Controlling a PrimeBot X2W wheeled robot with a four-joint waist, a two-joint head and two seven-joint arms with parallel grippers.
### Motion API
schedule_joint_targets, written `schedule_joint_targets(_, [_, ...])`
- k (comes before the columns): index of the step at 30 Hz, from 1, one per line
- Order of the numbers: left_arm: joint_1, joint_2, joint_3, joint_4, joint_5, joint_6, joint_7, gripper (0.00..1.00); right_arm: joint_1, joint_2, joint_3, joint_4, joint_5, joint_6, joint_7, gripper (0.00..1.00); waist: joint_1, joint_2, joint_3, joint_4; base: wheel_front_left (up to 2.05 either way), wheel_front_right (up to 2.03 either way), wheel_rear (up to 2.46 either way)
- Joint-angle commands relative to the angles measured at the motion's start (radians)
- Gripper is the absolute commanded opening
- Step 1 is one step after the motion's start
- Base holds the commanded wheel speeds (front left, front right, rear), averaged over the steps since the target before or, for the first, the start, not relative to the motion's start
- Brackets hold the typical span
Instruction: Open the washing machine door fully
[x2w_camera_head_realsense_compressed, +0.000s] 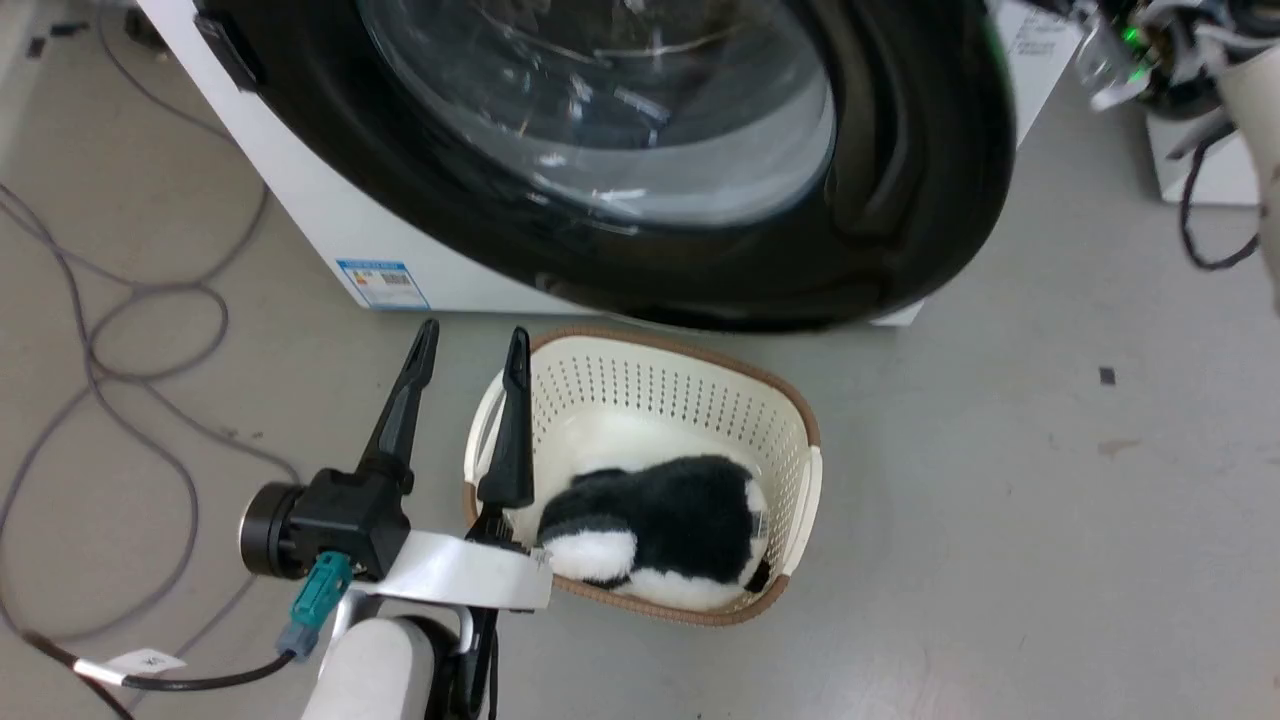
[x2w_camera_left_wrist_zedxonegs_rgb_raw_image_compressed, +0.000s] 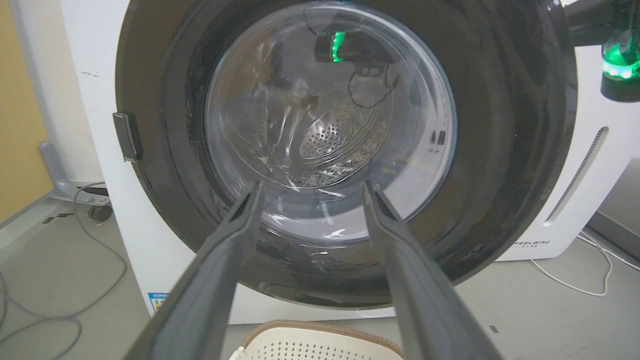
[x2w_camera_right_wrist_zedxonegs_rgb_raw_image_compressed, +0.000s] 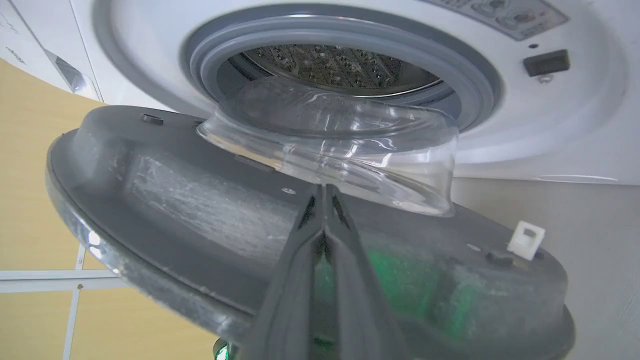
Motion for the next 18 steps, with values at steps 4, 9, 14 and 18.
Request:
schedule_joint_targets(4, [0.036, 0.001, 0.010, 0.014, 0.013, -0.007, -0.005, 1.00, 0.063, 0.016, -0.004, 0.002, 0.011, 0.001, 0.031, 0.00, 0.0000, 0.0000, -0.051, -0.004, 0.00, 0.00, 0.00])
schedule_joint_targets(9, [0.072, 0.001, 0.020, 0.032, 0.031, -0.020, -0.005, 1.00, 0.119, 0.018, -0.011, 0.002, 0.023, 0.001, 0.069, 0.00, 0.0000, 0.0000, -0.099, -0.009, 0.00, 0.00, 0.00])
schedule_joint_targets(14, [0.108, 0.001, 0.029, 0.051, 0.048, -0.038, -0.005, 1.00, 0.171, 0.032, -0.012, 0.001, 0.033, 0.001, 0.113, 0.00, 0.0000, 0.0000, -0.145, -0.012, 0.00, 0.00, 0.00])
schedule_joint_targets(18, [0.138, 0.001, 0.034, 0.062, 0.058, -0.050, -0.005, 1.00, 0.221, 0.040, -0.013, -0.026, 0.042, 0.001, 0.143, 0.00, 0.0000, 0.0000, -0.176, -0.012, 0.00, 0.00, 0.00])
